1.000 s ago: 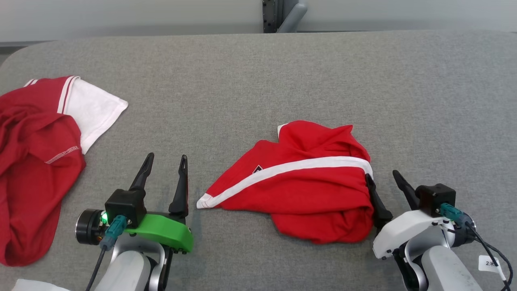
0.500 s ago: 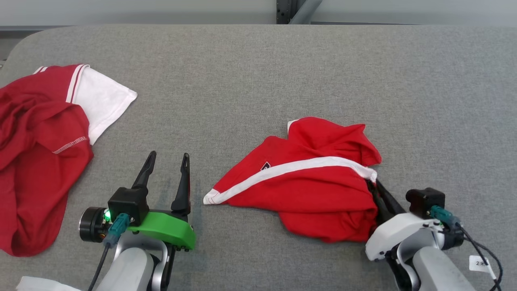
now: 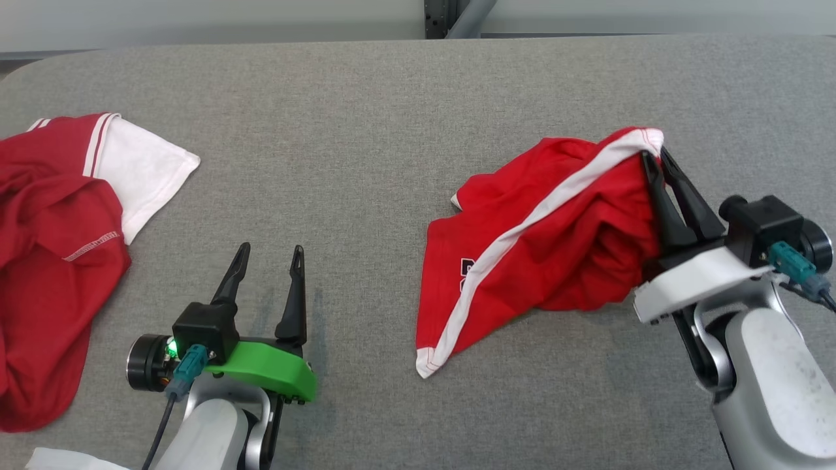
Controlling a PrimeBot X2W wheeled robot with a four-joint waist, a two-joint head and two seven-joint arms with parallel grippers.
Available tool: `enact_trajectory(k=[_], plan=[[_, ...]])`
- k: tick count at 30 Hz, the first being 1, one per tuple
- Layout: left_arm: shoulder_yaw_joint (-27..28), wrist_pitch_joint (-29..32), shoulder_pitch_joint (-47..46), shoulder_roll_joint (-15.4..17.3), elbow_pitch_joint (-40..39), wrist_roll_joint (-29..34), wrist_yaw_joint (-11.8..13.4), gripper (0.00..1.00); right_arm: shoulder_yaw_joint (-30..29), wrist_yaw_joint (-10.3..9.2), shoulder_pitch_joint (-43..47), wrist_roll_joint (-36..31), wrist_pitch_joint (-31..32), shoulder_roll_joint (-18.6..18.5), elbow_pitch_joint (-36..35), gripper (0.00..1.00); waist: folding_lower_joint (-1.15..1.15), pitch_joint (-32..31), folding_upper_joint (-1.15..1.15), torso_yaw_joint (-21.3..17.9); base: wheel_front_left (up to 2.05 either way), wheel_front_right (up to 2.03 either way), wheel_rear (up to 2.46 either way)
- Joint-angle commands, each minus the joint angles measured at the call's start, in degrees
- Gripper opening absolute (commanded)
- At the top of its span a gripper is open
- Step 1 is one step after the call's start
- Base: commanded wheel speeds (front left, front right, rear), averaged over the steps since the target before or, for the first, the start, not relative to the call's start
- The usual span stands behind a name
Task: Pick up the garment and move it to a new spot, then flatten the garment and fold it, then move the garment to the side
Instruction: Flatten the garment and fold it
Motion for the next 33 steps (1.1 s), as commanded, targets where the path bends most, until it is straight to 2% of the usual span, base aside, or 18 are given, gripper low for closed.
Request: enact_trajectory(k=[1, 5, 8, 14, 15, 16, 24, 33], plan=[[0.15, -0.24, 0.00, -0.09, 0.12, -0.57, 0.07, 1.00, -0.54, -0.08, 2.53, -0.13, 1.28, -0.08, -1.01, 0.00, 0.00, 0.27, 0.00, -0.34, 0.00, 0.00, 0.00], [-0.06, -0.28, -0.66, -0.34, 0.06, -0.52, -0.20, 1.00, -2.69, -0.08, 7.77, 0.11, 3.10, 0.39, -1.38, 0.00, 0.00, 0.91, 0.00, -0.76, 0.00, 0.00, 0.00], [-0.17, -0.34, -1.01, -0.13, 0.29, -0.47, -0.36, 1.00, -4.27, -0.08, 11.22, 0.60, 3.28, 1.06, 1.26, 0.00, 0.00, 1.24, 0.00, -1.38, 0.00, 0.00, 0.00], [-0.46, -0.19, -1.64, 0.38, 0.62, -0.25, -0.41, 1.00, -4.33, -0.08, 9.69, 1.38, 0.58, 1.77, 8.61, 0.00, 0.00, 1.23, 0.00, -2.71, 0.00, 0.00, 0.00], [-0.47, -0.13, -1.73, 0.44, 0.65, -0.31, -0.41, 1.00, -4.13, -0.08, 9.36, 1.34, 0.29, 1.79, 9.37, 0.24, 0.00, 1.13, 0.00, -2.82, 0.00, 0.00, 0.00], [-0.52, -0.12, -1.74, 0.46, 0.72, -0.39, -0.43, 1.00, -3.89, -0.08, 9.04, 1.33, -0.08, 1.86, 9.92, 1.00, 0.00, 0.94, 0.00, -2.90, 0.00, 0.00, 0.00], [-0.81, -0.16, -0.59, 0.77, 0.70, -0.77, -0.15, 1.00, -4.68, -0.08, 9.62, 0.64, -1.96, 2.14, 10.08, 1.00, 0.00, -0.63, 0.00, -3.09, 0.00, 0.00, 0.00], [0.21, -0.31, 1.99, 1.24, 0.07, -1.34, 1.06, 1.00, -7.19, -0.08, 12.70, -1.47, -1.37, 3.39, 2.14, 1.00, 0.00, -3.34, 0.00, -3.63, 0.00, 0.00, 0.00]])
